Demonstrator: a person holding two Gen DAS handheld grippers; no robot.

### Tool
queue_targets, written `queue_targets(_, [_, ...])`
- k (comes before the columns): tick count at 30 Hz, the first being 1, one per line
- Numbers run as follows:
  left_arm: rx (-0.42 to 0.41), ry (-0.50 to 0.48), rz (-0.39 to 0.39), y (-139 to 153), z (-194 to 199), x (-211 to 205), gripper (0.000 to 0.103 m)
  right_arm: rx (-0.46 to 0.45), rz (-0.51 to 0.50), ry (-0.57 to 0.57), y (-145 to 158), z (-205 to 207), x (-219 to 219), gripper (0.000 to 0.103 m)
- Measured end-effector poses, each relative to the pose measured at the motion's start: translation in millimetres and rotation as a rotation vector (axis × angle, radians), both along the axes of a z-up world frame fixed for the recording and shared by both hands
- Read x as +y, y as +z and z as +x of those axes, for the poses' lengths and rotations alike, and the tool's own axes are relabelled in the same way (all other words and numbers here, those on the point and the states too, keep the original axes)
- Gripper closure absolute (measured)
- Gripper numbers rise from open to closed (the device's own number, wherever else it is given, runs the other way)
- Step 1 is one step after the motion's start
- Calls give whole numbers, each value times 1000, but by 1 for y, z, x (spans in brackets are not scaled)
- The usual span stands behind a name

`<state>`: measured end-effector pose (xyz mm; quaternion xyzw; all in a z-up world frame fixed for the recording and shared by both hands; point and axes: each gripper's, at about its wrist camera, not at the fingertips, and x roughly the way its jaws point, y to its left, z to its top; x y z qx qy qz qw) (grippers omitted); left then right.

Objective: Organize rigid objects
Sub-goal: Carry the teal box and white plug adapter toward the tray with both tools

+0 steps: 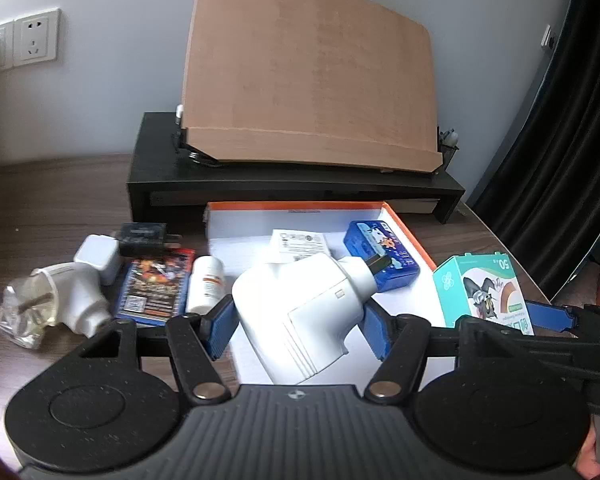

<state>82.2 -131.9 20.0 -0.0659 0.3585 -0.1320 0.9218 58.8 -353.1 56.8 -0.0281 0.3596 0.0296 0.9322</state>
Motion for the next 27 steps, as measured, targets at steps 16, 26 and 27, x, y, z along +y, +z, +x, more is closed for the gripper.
queue_targets(16, [31,96,60,-6,8,-43,37,5,2,125,-4,24,-27,20])
queue_targets(26, [22,142,81,-9,2,-61,37,-11,14,181,-5,29,-39,20])
queue_targets(27, [20,146,85,-9,2,-63,37,-14,15,185,-6,29,-40,20])
